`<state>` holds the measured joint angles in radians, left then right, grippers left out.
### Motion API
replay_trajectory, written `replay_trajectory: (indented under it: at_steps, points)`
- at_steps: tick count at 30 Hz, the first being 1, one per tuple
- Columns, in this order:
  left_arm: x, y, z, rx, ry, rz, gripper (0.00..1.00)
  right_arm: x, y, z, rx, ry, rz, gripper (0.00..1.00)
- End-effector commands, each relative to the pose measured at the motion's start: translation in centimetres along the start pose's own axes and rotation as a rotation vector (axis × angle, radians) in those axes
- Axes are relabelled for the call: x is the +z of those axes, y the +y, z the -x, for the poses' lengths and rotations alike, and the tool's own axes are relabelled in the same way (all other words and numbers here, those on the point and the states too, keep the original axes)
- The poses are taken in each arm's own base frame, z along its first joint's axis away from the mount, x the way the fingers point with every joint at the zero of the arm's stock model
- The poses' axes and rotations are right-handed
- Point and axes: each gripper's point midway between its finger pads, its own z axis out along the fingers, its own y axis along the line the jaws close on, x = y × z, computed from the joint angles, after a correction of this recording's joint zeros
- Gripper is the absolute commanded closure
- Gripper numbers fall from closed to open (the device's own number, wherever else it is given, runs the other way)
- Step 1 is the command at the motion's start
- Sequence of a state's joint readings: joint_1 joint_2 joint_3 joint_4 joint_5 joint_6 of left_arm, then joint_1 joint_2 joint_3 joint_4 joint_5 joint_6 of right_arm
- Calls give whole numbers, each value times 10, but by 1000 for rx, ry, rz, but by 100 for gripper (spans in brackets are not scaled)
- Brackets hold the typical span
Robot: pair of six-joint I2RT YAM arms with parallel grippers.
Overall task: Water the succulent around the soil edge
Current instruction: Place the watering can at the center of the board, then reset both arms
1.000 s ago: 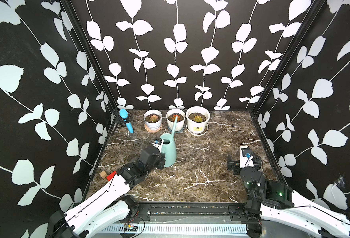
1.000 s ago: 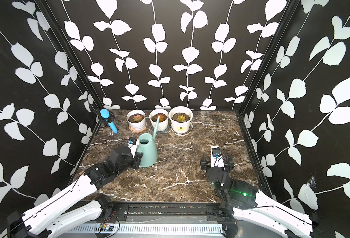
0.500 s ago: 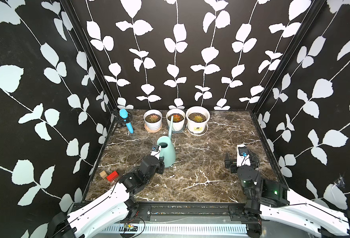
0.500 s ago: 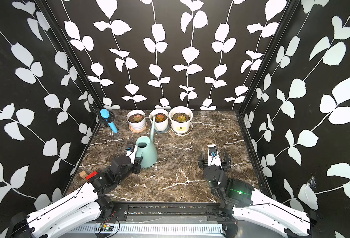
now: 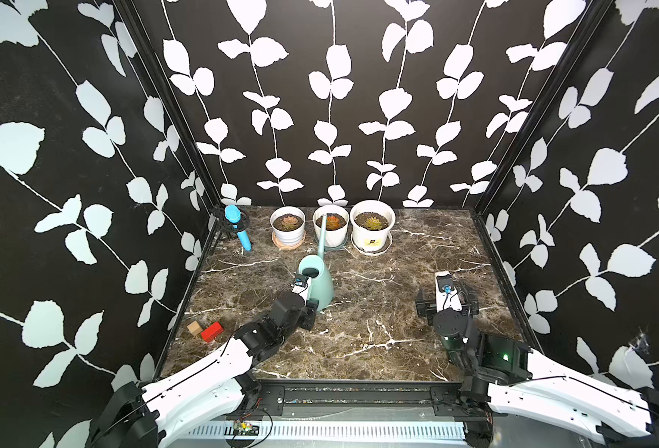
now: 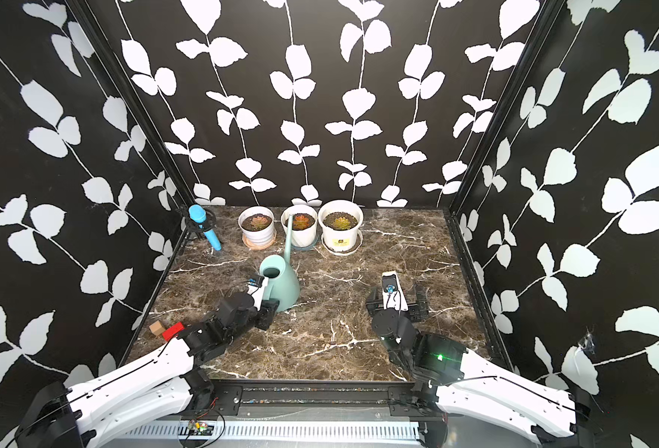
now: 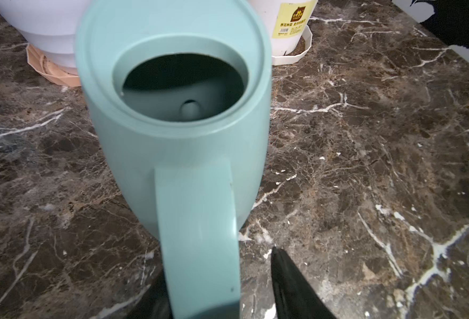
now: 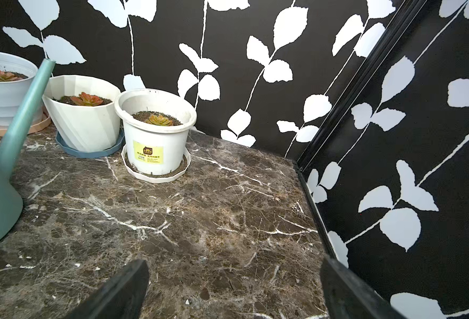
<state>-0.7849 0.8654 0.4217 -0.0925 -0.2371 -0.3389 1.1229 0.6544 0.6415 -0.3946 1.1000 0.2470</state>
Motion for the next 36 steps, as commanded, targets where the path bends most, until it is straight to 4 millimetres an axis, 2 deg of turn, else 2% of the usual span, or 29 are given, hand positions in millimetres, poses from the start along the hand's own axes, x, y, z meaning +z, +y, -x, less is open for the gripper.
replay_trajectory:
  at_steps: [1, 3, 4, 7, 9, 13, 14, 15, 17, 19, 20, 21, 22, 24, 26, 29, 32, 36]
  points:
    - [-8, 0, -7, 18, 21, -18, 43, 0, -9, 9, 46, -29, -48, 0]
    - [-15, 2, -5, 10, 10, -18, 36, -1, -12, 16, 45, -39, -60, 0]
    - [-20, 3, -1, 3, -5, -15, 19, -2, -13, 21, 41, -47, -63, 0]
    - [-40, 13, 15, -25, -73, 20, 17, -3, -15, 42, 4, -92, -78, 0]
    - [-59, 24, 34, -68, -143, 73, 16, -4, -12, 57, -43, -135, -64, 0]
    - [-114, 55, 89, -162, -400, 196, 14, 1, -8, 87, -101, -222, -41, 0]
    - [-131, 63, 104, -173, -480, 236, 12, 4, -7, 93, -109, -236, -26, 0]
    - [-146, 71, 116, -175, -547, 274, 3, 8, -7, 98, -115, -245, -15, 0]
    - [-180, 93, 139, -183, -692, 414, 1, 19, -12, 107, -130, -253, -14, 0]
    - [-204, 111, 153, -146, -767, 575, 1, 36, -17, 108, -146, -245, -16, 1]
    - [-210, 117, 159, -98, -776, 660, 1, 49, -21, 103, -148, -224, -19, 0]
    - [-210, 119, 164, -46, -770, 717, 1, 60, -26, 98, -134, -203, -25, 1]
    - [-201, 120, 167, 20, -740, 755, 1, 74, -34, 88, -106, -166, -30, 1]
    - [-167, 128, 165, 116, -633, 760, 1, 99, -49, 65, -43, -97, -42, 1]
    - [-126, 143, 153, 118, -529, 713, 1, 120, -72, 35, 56, -36, -108, 0]
    - [-84, 185, 122, -22, -454, 715, 1, 136, -87, -6, 142, 13, -161, 0]
    - [-60, 220, 93, -134, -402, 759, 1, 146, -90, -42, 152, 64, -186, 0]
    - [-29, 236, 69, -84, -294, 805, 1, 148, -98, -88, 176, 119, -269, 0]
